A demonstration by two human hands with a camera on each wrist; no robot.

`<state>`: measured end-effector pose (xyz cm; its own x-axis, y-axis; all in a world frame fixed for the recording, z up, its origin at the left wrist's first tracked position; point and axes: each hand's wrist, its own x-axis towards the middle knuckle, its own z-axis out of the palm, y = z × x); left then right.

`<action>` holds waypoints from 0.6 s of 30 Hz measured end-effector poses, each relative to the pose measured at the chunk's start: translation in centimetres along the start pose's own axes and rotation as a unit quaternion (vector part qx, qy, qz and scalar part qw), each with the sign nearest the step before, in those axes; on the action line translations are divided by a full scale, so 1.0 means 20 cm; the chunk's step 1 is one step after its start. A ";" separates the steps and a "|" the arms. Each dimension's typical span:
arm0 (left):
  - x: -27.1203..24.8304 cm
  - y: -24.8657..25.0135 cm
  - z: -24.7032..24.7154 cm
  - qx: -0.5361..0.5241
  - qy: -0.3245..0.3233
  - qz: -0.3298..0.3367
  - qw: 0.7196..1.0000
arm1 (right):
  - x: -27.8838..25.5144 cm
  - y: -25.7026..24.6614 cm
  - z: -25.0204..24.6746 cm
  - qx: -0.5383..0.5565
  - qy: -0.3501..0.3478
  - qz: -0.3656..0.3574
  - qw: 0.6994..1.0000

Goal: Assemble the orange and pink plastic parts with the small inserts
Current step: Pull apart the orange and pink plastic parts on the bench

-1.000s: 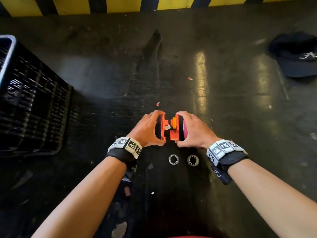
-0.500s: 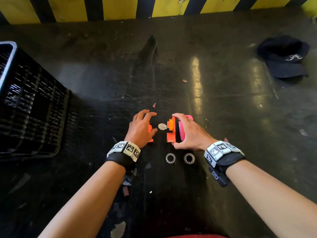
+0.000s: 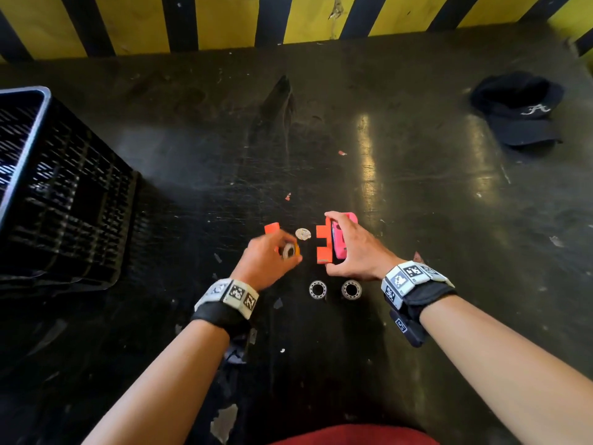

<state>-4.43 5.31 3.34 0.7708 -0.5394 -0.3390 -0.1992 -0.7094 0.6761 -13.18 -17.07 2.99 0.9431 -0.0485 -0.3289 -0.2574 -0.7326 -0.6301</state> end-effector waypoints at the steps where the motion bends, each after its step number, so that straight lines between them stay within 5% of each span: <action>1: -0.04 -0.04 0.03 0.059 -0.018 0.002 0.998 | -0.01 0.00 0.00 0.000 -0.003 0.003 1.000; 5: -0.16 -0.20 0.14 0.213 -0.068 -0.036 0.974 | -0.04 0.01 0.04 0.004 -0.018 0.009 1.000; 11: -0.16 -0.20 0.20 0.267 0.005 0.020 0.963 | -0.08 0.01 0.06 0.013 -0.024 0.005 1.000; 14: -0.11 -0.11 0.25 0.277 -0.076 0.092 0.953 | -0.09 0.03 0.05 0.025 -0.014 0.014 0.999; 18: -0.05 0.00 0.34 0.293 -0.164 0.111 0.935 | -0.13 0.07 0.04 0.034 -0.009 0.019 0.999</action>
<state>-9.41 2.72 -0.71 0.4638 -0.7444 -0.4803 -0.7035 -0.6390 0.3111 -16.12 -17.41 2.48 0.9283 -0.0629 -0.3664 -0.3078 -0.6828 -0.6626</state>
